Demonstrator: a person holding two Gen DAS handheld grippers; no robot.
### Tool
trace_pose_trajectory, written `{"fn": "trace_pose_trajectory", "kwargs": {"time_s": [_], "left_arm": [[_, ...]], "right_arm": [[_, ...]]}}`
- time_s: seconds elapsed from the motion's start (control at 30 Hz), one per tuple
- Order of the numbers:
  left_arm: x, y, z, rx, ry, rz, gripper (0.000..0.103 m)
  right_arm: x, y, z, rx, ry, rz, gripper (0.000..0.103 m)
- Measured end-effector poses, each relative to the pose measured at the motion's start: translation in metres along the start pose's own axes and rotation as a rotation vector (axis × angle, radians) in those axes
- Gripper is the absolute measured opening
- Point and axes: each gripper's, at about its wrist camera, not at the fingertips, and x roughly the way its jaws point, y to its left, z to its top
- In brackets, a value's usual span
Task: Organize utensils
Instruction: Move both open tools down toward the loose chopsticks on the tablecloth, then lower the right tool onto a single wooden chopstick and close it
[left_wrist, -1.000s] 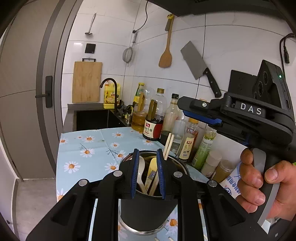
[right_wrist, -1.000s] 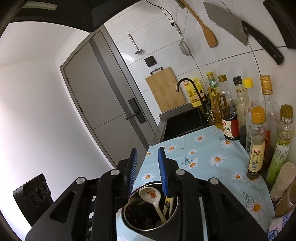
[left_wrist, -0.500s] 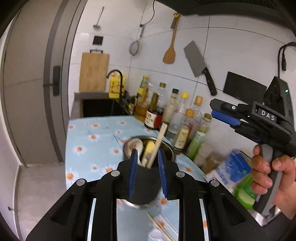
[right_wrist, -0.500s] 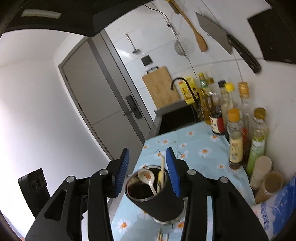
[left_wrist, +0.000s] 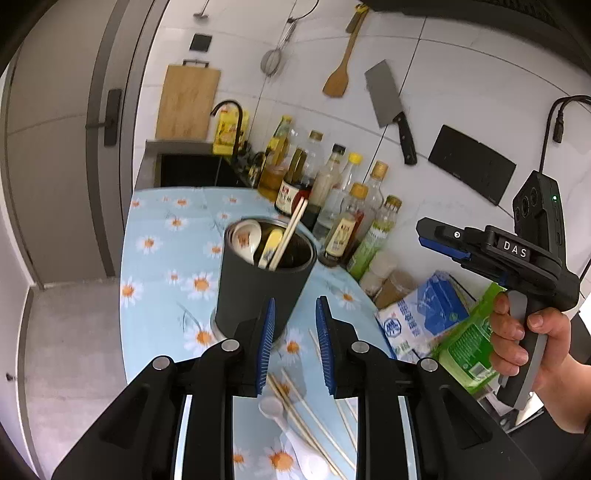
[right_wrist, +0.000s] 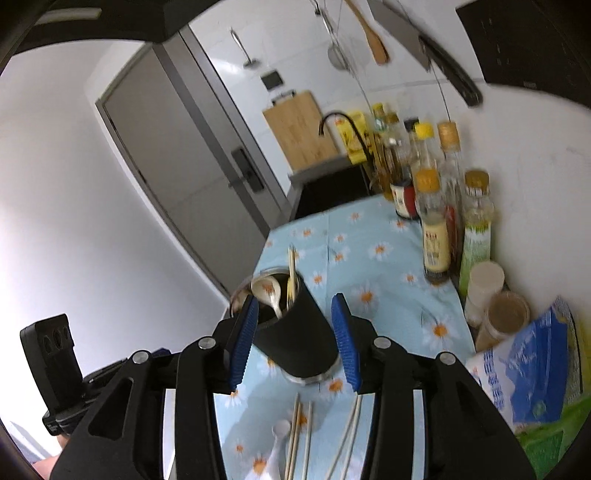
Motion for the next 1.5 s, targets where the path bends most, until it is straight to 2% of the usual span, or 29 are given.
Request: {"fn": "trace_pose_trajectory", "kwargs": {"time_s": [0.07, 0.3, 0.53, 0.67, 0.8, 0.87, 0.93, 1.13, 1.5], "left_arm": [[-0.001, 0.003, -0.007, -0.029, 0.012, 0.010, 0.022], [0.006, 0.023, -0.042, -0.155, 0.106, 0.008, 0.022], [0.004, 0.027, -0.074, -0.215, 0.175, 0.013, 0.022], [0.006, 0.031, -0.093, -0.253, 0.218, 0.015, 0.022], [0.010, 0.035, -0.113, -0.281, 0.271, 0.013, 0.022], [0.012, 0.036, -0.120, -0.286, 0.290, 0.013, 0.022], [0.013, 0.037, -0.125, -0.305, 0.304, 0.001, 0.022], [0.016, 0.038, -0.135, -0.314, 0.331, -0.007, 0.022], [0.025, 0.044, -0.141, -0.315, 0.380, -0.030, 0.024]], "right_arm": [[0.001, -0.002, -0.005, 0.002, 0.038, -0.019, 0.042], [0.030, -0.011, -0.026, 0.035, 0.262, -0.057, 0.042], [0.065, -0.014, -0.050, 0.031, 0.451, -0.089, 0.042], [0.093, -0.026, -0.069, 0.073, 0.595, -0.134, 0.042], [0.118, -0.043, -0.087, 0.129, 0.721, -0.168, 0.034], [0.127, -0.048, -0.091, 0.137, 0.753, -0.186, 0.030], [0.138, -0.050, -0.095, 0.142, 0.793, -0.189, 0.022], [0.165, -0.061, -0.108, 0.140, 0.883, -0.268, 0.020], [0.184, -0.055, -0.113, 0.097, 0.930, -0.353, 0.017]]}}
